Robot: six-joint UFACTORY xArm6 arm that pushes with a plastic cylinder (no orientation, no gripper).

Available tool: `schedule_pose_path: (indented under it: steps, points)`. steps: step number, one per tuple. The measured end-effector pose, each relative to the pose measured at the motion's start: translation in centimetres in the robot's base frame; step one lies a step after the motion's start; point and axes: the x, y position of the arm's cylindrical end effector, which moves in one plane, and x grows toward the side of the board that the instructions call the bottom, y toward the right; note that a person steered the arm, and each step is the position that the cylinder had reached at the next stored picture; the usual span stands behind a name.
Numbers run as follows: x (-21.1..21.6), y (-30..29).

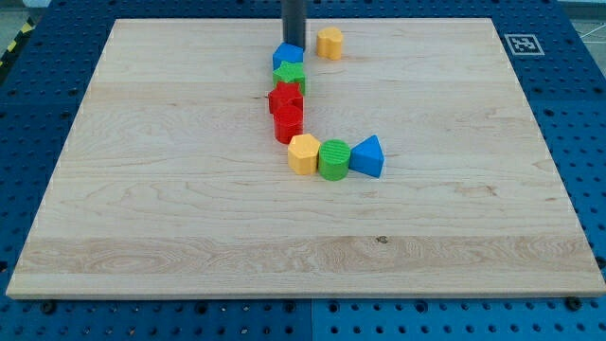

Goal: Move yellow heart towards center left

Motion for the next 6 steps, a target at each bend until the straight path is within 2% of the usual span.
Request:
schedule_pose_path:
  steps: [1,2,4,5,6]
  points:
    - [-0.4,-0.8]
    - [2.0,2.4]
    - [7.6,4.0]
    - [6.4,8.9]
    - [5.5,11.4]
